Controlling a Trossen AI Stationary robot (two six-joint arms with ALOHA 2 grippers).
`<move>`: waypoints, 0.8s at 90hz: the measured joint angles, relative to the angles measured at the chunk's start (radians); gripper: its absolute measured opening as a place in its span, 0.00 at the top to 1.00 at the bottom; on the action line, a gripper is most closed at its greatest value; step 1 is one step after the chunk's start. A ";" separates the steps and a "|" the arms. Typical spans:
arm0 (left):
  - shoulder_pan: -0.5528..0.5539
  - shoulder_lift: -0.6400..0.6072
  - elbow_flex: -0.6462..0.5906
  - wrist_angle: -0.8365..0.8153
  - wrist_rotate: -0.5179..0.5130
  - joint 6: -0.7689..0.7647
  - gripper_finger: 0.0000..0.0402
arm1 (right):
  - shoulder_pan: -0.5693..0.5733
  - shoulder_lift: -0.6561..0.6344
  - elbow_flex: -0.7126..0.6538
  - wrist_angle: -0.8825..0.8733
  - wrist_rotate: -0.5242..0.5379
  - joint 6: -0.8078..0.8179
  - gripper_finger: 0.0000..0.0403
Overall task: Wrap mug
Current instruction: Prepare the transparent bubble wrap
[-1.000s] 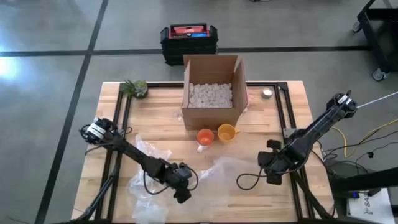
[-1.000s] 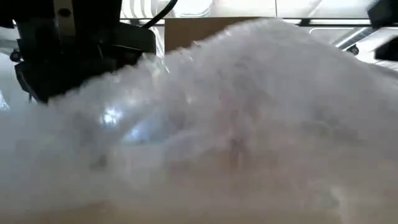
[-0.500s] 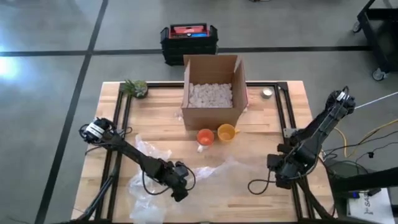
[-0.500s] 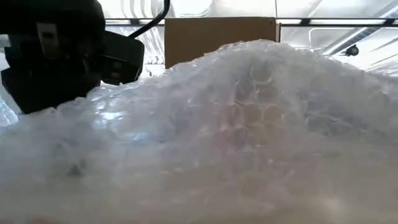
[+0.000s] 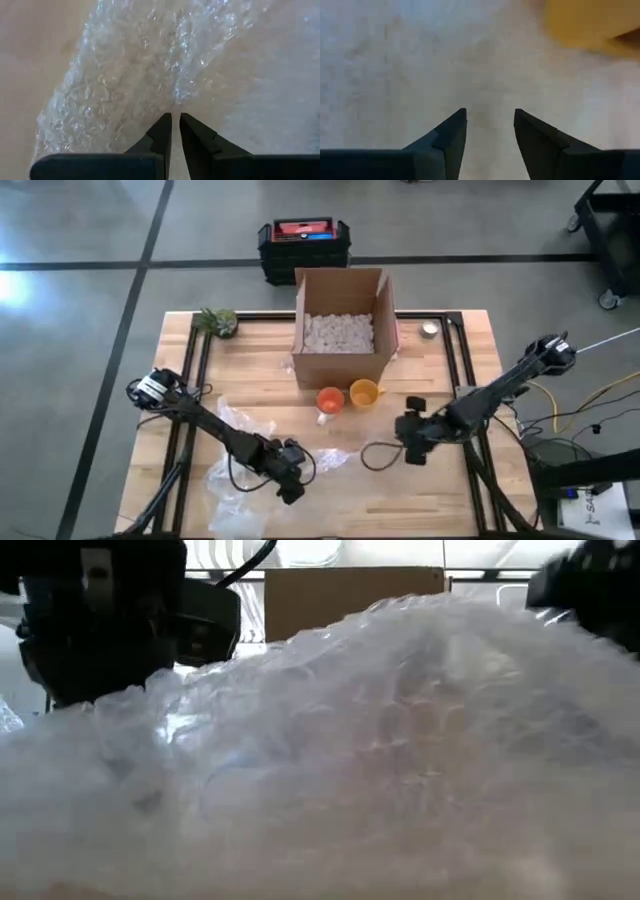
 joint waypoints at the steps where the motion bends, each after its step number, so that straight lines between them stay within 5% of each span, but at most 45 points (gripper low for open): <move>1: 0.000 0.000 0.000 0.000 0.000 0.000 0.94 | -0.006 0.005 -0.007 0.007 -0.008 -0.001 0.67; 22: -0.004 -0.002 0.000 0.007 0.002 0.000 0.94 | -0.025 0.050 -0.089 0.006 -0.051 0.107 0.76; 44: -0.003 -0.016 0.024 -0.103 -0.004 -0.005 0.94 | 0.017 0.020 -0.079 -0.223 -0.088 0.379 0.86; 64: 0.026 -0.049 0.115 -0.529 -0.323 -0.019 0.95 | 0.033 0.010 -0.057 -0.296 -0.114 0.426 0.89; 72: 0.038 -0.066 0.147 -0.591 -0.365 -0.008 0.95 | 0.033 0.010 -0.038 -0.307 -0.114 0.394 0.88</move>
